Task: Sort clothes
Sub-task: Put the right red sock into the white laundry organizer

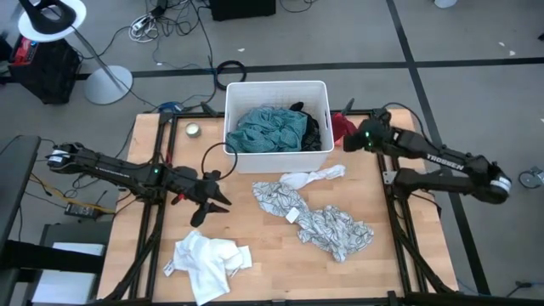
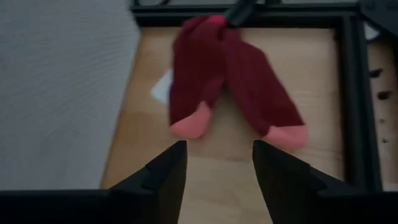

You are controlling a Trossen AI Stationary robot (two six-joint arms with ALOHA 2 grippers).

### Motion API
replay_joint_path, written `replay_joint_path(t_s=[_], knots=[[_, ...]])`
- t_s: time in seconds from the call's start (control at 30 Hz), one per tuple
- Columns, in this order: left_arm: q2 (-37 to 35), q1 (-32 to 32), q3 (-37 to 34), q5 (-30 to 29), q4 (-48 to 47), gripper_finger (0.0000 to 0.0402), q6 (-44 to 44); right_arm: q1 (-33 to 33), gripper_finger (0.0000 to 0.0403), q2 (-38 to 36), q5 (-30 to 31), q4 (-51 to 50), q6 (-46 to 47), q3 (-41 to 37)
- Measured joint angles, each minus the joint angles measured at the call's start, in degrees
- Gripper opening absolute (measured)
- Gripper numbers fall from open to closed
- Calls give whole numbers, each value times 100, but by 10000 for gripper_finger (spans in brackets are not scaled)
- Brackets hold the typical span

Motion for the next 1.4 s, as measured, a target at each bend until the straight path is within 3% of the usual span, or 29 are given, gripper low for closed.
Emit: replay_joint_path(t_s=[0.2,0.47,0.67,0.9,1.07,1.27,1.4], knots=[[0,2,0,8,8,126,28,-855,220,563,-338,291,-479,0],[0,2,0,8,-8,126,216,-1207,246,1661,-869,1232,-1512,0],[0,4,0,6,-61,126,285,-1511,243,2334,-936,1129,-1692,0],[-83,118,0,-250,-49,126,526,-1596,226,2578,-886,1331,-1801,0],[-179,144,0,-248,-95,126,515,-1596,168,2707,-881,1346,-1799,0],[-190,122,0,-34,-141,126,478,-1583,24,2706,-881,1226,-1609,0],[-190,122,0,34,-139,126,473,-1544,12,2465,-902,1037,-1487,0]])
